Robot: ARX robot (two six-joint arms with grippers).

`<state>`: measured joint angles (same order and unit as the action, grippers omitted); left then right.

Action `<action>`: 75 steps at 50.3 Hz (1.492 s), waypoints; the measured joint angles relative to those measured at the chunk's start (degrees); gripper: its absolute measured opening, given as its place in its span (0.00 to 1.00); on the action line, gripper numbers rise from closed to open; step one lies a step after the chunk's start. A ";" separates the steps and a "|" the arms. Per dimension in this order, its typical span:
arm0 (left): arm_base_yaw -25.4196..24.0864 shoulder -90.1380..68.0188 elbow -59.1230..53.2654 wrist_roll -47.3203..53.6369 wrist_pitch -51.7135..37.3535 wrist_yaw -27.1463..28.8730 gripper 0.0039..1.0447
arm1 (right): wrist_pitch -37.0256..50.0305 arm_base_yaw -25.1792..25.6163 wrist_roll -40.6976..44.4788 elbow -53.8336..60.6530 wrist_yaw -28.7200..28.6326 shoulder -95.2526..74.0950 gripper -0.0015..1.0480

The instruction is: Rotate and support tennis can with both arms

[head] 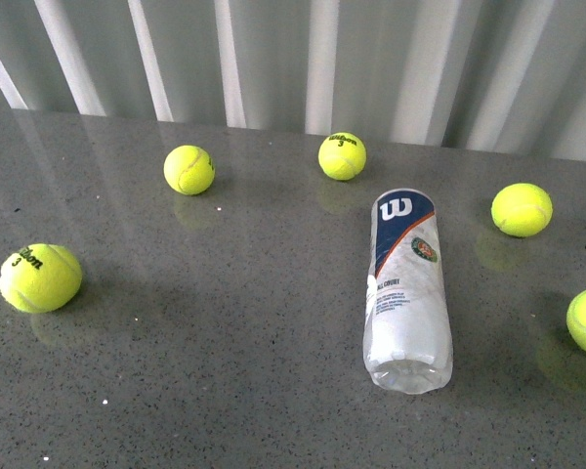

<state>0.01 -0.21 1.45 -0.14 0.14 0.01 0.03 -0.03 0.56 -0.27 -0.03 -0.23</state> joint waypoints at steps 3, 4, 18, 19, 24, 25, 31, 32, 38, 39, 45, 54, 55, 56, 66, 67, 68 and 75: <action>0.00 0.00 0.00 0.00 0.00 0.00 0.94 | 0.00 0.00 0.00 0.00 0.00 0.00 0.93; 0.00 0.00 0.00 0.00 0.00 0.00 0.94 | 0.00 0.00 0.00 0.00 0.00 0.00 0.93; 0.00 0.00 0.00 0.00 0.00 0.00 0.94 | 0.00 0.00 0.00 0.00 0.02 0.00 0.93; 0.00 0.00 0.00 0.00 0.00 0.00 0.94 | 0.00 0.00 0.00 0.00 0.00 0.00 0.93; 0.00 0.00 0.00 0.00 0.00 0.00 0.94 | 0.00 0.00 0.00 0.00 0.02 0.00 0.93; 0.00 0.00 0.00 0.00 0.00 0.00 0.94 | 0.00 0.00 0.00 0.00 0.00 0.00 0.93; 0.00 0.00 0.00 0.02 0.00 0.00 0.94 | 0.00 0.00 0.00 0.00 0.00 0.00 0.93; 0.00 0.00 0.00 0.00 0.00 0.00 0.94 | 0.00 0.00 0.00 0.00 0.00 0.00 0.93; 0.00 0.00 0.00 0.00 0.00 0.00 0.94 | 0.00 0.00 0.00 0.00 0.02 0.00 0.93; 0.00 0.00 0.00 0.00 0.00 0.00 0.94 | 0.00 0.00 0.00 0.00 0.02 0.00 0.93; 0.00 0.00 0.00 0.00 0.00 0.00 0.94 | 0.00 0.00 0.00 0.00 0.00 0.00 0.93; 0.00 0.00 0.00 0.00 0.00 0.00 0.94 | 0.00 0.00 0.00 0.00 0.02 0.00 0.93; 0.00 0.00 0.00 0.02 0.00 0.00 0.94 | 0.00 0.00 0.00 0.00 0.00 0.00 0.93; 0.00 0.00 0.00 0.00 0.00 0.00 0.94 | 0.00 0.00 0.00 0.00 0.02 0.00 0.93; 0.00 0.00 0.00 0.00 0.00 0.00 0.94 | 0.00 0.00 0.00 0.00 0.00 0.00 0.93; 0.00 0.00 0.00 0.02 0.00 0.00 0.94 | 0.00 0.00 0.00 0.00 0.00 0.00 0.93; 0.00 0.00 0.00 0.00 0.00 0.00 0.94 | 0.00 0.00 0.00 0.00 0.00 0.00 0.93; 0.00 0.00 0.00 0.00 0.00 0.02 0.94 | -5.11 -0.74 -1.88 -2.58 5.05 -3.65 0.93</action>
<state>0.01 -0.21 1.45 -0.14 0.14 0.03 -5.08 -0.78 -1.32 -2.85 5.02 -3.88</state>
